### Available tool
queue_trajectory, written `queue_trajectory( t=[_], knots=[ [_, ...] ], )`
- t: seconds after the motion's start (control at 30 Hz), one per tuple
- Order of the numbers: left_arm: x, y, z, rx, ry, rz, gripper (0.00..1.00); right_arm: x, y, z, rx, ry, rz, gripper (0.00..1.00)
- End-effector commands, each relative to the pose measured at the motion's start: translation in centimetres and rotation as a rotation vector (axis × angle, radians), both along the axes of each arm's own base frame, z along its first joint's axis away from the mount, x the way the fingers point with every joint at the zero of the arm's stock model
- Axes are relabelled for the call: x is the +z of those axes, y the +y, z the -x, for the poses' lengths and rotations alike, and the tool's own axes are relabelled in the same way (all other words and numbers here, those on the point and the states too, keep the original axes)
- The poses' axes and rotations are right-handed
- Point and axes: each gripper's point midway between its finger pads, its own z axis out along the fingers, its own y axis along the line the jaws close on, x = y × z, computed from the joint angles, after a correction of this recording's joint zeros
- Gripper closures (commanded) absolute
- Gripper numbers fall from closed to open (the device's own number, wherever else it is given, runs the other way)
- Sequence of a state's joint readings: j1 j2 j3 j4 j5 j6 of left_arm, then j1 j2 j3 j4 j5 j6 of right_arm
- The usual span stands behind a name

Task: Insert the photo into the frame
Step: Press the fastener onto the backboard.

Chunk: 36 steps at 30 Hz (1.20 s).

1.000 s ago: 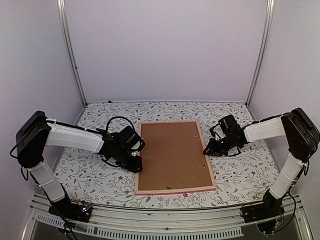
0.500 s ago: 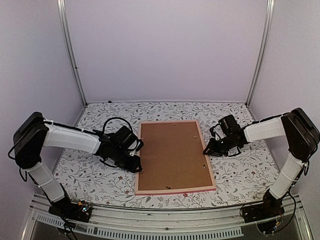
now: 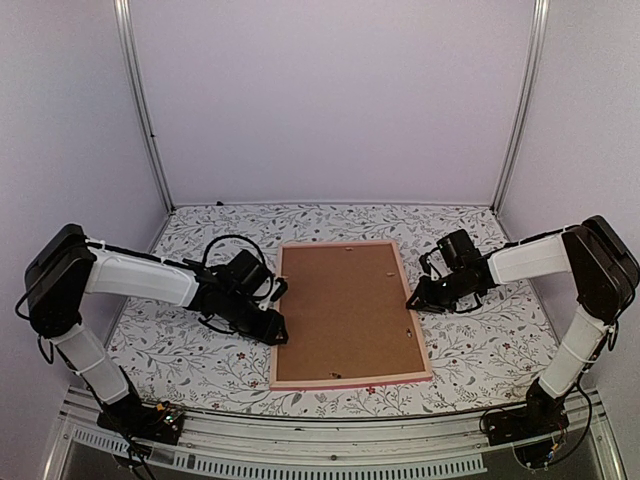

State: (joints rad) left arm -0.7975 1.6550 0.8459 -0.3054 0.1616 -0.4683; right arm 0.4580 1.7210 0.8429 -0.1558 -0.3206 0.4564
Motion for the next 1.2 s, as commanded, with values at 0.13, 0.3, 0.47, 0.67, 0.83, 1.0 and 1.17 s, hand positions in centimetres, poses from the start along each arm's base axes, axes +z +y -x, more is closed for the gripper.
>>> queue_trajectory(
  t=[0.13, 0.3, 0.47, 0.67, 0.83, 1.0, 1.17],
  knots=[
    [0.5, -0.6, -0.4, -0.019, -0.02, 0.015, 0.44, -2.7, -0.2, 1.9, 0.031, 0.076, 0.027, 0.89],
    [-0.1, 0.2, -0.8, -0.023, -0.056, -0.082, 0.46, -2.9, -0.2, 2.0, 0.031, 0.08, 0.026, 0.89],
    [-0.8, 0.1, -0.5, -0.071, -0.079, -0.174, 0.48, -3.1, -0.1, 2.1, 0.033, 0.086, 0.024, 0.9],
    [-1.4, 0.4, -0.1, -0.088, -0.098, -0.231, 0.55, -3.2, -0.2, 2.3, 0.033, 0.09, 0.025, 0.9],
    [-0.8, -0.1, 0.2, -0.087, -0.095, -0.176, 0.56, -3.3, -0.2, 2.3, 0.033, 0.092, 0.019, 0.89],
    [0.3, -0.8, 0.2, -0.067, -0.096, -0.106, 0.47, -3.5, -0.2, 2.5, 0.034, 0.096, 0.021, 0.89],
    [1.0, -0.5, 0.0, -0.041, -0.09, -0.067, 0.44, -3.5, -0.2, 2.6, 0.036, 0.096, 0.02, 0.89]
  ],
)
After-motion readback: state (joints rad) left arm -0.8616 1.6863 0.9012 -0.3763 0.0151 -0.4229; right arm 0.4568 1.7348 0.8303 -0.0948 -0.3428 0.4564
